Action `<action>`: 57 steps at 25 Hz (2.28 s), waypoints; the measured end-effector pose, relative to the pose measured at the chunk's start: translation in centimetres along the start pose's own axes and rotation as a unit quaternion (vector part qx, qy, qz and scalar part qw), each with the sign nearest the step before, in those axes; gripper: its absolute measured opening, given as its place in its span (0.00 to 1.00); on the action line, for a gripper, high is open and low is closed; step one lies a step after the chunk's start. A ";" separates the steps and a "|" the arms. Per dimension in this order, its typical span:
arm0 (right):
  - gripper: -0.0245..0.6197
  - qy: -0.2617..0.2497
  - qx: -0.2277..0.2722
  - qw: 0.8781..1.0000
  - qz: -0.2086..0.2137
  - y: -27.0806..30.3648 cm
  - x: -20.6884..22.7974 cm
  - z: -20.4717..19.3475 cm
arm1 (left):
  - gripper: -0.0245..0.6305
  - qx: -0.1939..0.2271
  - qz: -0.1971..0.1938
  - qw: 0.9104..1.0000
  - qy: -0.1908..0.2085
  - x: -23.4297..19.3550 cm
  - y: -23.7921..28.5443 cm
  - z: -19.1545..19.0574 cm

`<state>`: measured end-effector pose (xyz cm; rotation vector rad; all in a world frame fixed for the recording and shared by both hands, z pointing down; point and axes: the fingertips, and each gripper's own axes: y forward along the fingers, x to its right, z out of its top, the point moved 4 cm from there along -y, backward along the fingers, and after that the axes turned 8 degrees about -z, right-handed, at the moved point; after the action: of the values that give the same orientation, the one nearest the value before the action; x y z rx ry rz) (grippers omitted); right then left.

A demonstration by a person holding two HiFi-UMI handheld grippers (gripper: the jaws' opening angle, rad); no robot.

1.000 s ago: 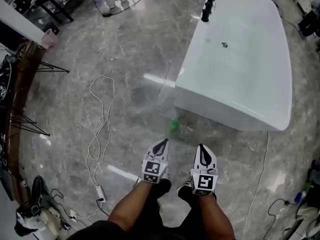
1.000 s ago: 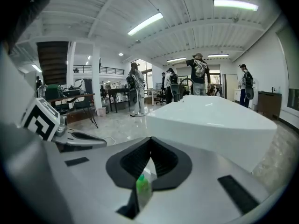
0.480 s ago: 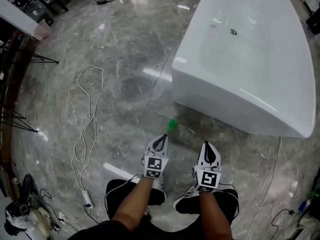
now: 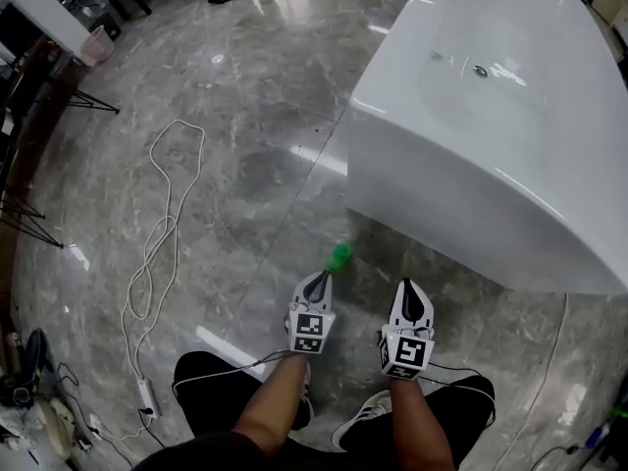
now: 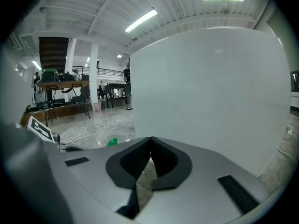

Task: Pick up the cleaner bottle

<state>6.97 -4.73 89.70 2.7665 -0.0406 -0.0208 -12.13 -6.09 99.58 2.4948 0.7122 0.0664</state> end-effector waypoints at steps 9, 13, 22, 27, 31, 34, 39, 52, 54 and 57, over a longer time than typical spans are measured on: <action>0.06 -0.011 0.004 0.999 0.031 1.8 -1.1 -2.4 | 0.40 0.002 -0.028 1.000 -0.003 0.1 2.4 -3.2; 0.06 -0.019 0.006 0.999 0.037 1.5 -1.3 -2.4 | 0.47 0.002 -0.044 0.999 0.006 -0.1 4.3 -3.4; 0.06 -0.029 -0.015 0.999 0.037 1.4 -1.6 -4.7 | 0.47 -0.008 -0.055 0.998 0.018 -0.5 8.3 -4.0; 0.06 -0.044 -0.020 0.998 0.036 2.1 -1.2 -5.1 | 0.47 0.002 -0.059 0.998 0.018 -0.9 10.0 -3.6; 0.06 -0.047 -0.027 0.998 0.027 2.3 -0.7 -5.5 | 0.47 0.004 -0.049 0.999 0.022 -1.2 10.9 -3.5; 0.06 -0.046 -0.024 0.998 0.025 2.3 -0.6 -5.5 | 0.38 0.009 -0.043 0.999 0.029 -1.2 11.2 -3.3; 0.06 -0.045 -0.025 0.999 0.016 2.3 -0.3 -5.5 | 0.33 0.007 -0.040 0.999 0.029 -1.1 11.5 -2.9; 0.06 -0.025 -0.004 0.999 -0.037 2.6 2.8 -2.1 | 0.33 0.060 -0.034 0.998 0.013 -0.3 8.9 4.9; 0.06 -0.026 0.003 0.999 -0.042 2.4 3.1 0.0 | 0.33 0.064 -0.033 0.997 0.016 0.0 7.9 6.8; 0.06 -0.031 0.010 0.998 -0.045 1.1 3.0 3.6 | 0.32 0.069 -0.031 0.997 0.013 0.5 5.6 10.0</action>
<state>9.86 -7.21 86.73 2.7857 0.0666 -0.1312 -7.13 -14.73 93.90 2.6053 0.8290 0.0281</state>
